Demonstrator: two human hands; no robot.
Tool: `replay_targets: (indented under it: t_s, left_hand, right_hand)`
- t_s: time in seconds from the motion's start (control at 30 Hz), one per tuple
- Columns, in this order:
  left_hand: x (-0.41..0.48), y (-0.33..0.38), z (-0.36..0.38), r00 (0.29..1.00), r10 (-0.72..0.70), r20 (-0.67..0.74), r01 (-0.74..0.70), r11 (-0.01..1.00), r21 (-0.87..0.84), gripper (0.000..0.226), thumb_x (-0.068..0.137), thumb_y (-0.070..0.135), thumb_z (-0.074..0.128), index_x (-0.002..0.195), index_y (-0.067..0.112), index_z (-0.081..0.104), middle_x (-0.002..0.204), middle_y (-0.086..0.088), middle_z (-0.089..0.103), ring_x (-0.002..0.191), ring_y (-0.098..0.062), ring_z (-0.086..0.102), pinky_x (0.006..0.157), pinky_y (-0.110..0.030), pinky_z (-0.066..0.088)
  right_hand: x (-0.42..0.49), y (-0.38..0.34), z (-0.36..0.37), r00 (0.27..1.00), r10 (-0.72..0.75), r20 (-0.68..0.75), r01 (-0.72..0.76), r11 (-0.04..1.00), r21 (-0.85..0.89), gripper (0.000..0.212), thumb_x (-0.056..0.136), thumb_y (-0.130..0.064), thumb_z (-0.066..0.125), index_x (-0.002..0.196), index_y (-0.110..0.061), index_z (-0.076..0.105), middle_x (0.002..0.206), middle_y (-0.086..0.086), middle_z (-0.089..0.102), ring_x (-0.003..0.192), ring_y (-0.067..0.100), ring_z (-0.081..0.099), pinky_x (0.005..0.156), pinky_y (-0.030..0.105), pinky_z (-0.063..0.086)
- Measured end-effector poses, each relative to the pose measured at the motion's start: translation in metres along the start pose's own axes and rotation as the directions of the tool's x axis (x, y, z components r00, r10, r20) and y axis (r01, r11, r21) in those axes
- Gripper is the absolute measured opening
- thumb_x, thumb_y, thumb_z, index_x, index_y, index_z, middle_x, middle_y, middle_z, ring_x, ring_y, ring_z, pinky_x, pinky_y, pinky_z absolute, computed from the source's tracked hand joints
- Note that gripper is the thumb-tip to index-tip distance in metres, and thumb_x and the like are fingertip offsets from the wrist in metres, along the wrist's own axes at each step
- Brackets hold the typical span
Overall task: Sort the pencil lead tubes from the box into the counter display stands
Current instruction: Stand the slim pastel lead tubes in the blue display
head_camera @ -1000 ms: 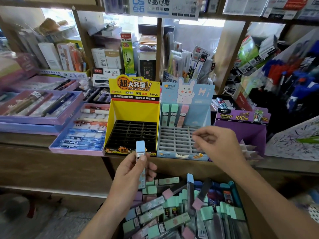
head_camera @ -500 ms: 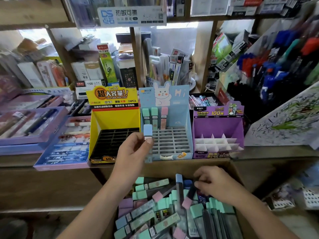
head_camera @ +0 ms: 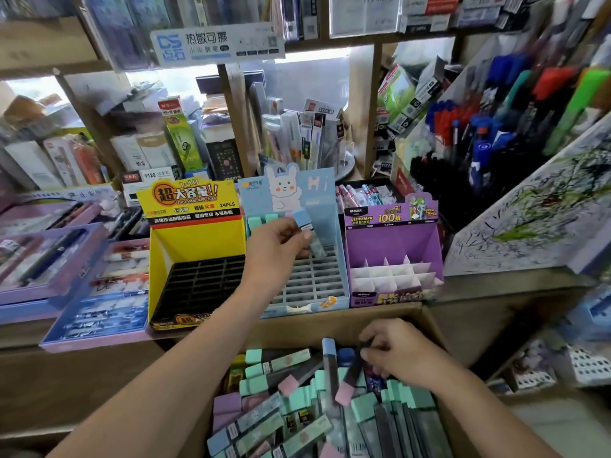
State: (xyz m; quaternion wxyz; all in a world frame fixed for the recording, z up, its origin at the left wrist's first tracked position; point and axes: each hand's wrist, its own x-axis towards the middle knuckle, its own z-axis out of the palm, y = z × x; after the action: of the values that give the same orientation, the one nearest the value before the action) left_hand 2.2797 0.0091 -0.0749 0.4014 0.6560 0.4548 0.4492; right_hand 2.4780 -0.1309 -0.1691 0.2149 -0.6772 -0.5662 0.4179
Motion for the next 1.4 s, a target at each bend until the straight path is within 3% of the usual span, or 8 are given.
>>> replay_targets:
  t_s: [0.2, 0.33, 0.4, 0.53, 0.67, 1.13, 1.23, 1.4]
  left_hand:
    - [0.019, -0.001, 0.017, 0.997, 0.069, -0.035, -0.062, 0.983, 0.17, 0.029, 0.095, 0.011, 0.071, 0.074, 0.03, 0.065, 0.075, 0.007, 0.073, 0.068, -0.007, 0.072, 0.057, -0.014, 0.056]
    - [0.023, -0.001, 0.025, 0.996, 0.088, -0.014, -0.083, 0.97, 0.229, 0.026, 0.095, 0.01, 0.07, 0.078, 0.029, 0.064, 0.077, 0.008, 0.071, 0.074, -0.007, 0.072, 0.057, -0.014, 0.057]
    - [0.024, -0.001, 0.029, 0.994, 0.107, 0.002, -0.103, 0.953, 0.286, 0.018, 0.096, 0.01, 0.069, 0.086, 0.025, 0.067, 0.078, 0.011, 0.07, 0.076, -0.008, 0.071, 0.058, -0.018, 0.06]
    - [0.026, -0.001, 0.03, 0.989, 0.138, 0.051, -0.147, 0.896, 0.419, 0.009, 0.099, 0.012, 0.064, 0.1, 0.009, 0.072, 0.088, -0.003, 0.075, 0.081, -0.02, 0.073, 0.073, -0.045, 0.063]
    - [0.026, 0.001, 0.03, 0.985, 0.155, 0.075, -0.171, 0.828, 0.533, 0.011, 0.099, 0.013, 0.062, 0.094, 0.01, 0.071, 0.082, -0.006, 0.075, 0.072, -0.024, 0.071, 0.07, -0.044, 0.062]
    - [0.031, -0.01, 0.042, 0.996, 0.07, 0.058, -0.089, 0.849, 0.52, 0.02, 0.097, 0.006, 0.061, 0.08, 0.008, 0.071, 0.072, -0.009, 0.073, 0.059, -0.023, 0.072, 0.059, -0.041, 0.064]
    - [0.031, -0.01, 0.043, 0.998, 0.042, 0.047, -0.06, 0.853, 0.518, 0.018, 0.099, 0.007, 0.06, 0.086, 0.007, 0.073, 0.076, -0.011, 0.074, 0.059, -0.025, 0.073, 0.056, -0.041, 0.064]
    - [0.014, -0.003, 0.038, 0.997, 0.004, 0.079, -0.038, 0.898, 0.438, 0.018, 0.1, 0.011, 0.06, 0.113, 0.006, 0.071, 0.092, -0.009, 0.078, 0.071, -0.022, 0.075, 0.072, -0.043, 0.065]
  right_hand:
    - [0.002, 0.006, 0.0, 1.0, -0.023, -0.009, 0.023, 1.0, -0.001, 0.014, 0.095, -0.018, 0.071, 0.105, -0.027, 0.064, 0.078, 0.002, 0.074, 0.06, 0.006, 0.07, 0.057, 0.019, 0.053]
    - [0.005, 0.008, 0.0, 0.999, -0.029, -0.014, 0.029, 1.0, -0.002, 0.015, 0.096, -0.02, 0.071, 0.103, -0.031, 0.063, 0.077, 0.0, 0.074, 0.06, 0.005, 0.07, 0.056, 0.019, 0.052]
    - [0.006, 0.009, 0.0, 0.999, -0.03, -0.014, 0.03, 1.0, -0.003, 0.016, 0.095, -0.021, 0.071, 0.102, -0.033, 0.063, 0.077, -0.002, 0.075, 0.061, 0.005, 0.071, 0.057, 0.019, 0.052]
    - [0.007, 0.012, 0.002, 1.0, -0.026, -0.015, 0.026, 1.0, 0.017, 0.016, 0.095, -0.02, 0.071, 0.098, -0.033, 0.063, 0.077, -0.002, 0.075, 0.063, 0.006, 0.071, 0.058, 0.02, 0.053]
    - [0.008, 0.012, 0.002, 0.999, -0.03, -0.017, 0.031, 0.999, 0.02, 0.017, 0.095, -0.02, 0.071, 0.096, -0.035, 0.062, 0.078, -0.002, 0.074, 0.066, 0.008, 0.073, 0.061, 0.023, 0.057]
    - [0.007, 0.01, 0.002, 0.999, -0.038, -0.021, 0.038, 0.999, 0.008, 0.018, 0.095, -0.021, 0.07, 0.095, -0.037, 0.062, 0.078, -0.009, 0.076, 0.068, 0.007, 0.073, 0.068, 0.03, 0.062]
    - [0.007, 0.01, 0.003, 0.999, -0.031, -0.019, 0.031, 0.999, 0.006, 0.019, 0.095, -0.02, 0.07, 0.095, -0.037, 0.062, 0.078, -0.01, 0.076, 0.068, 0.007, 0.073, 0.068, 0.03, 0.061]
    - [0.006, 0.009, 0.002, 0.999, -0.036, -0.024, 0.035, 0.999, -0.006, 0.018, 0.096, -0.02, 0.07, 0.096, -0.037, 0.062, 0.079, -0.01, 0.075, 0.066, 0.006, 0.073, 0.064, 0.024, 0.058]
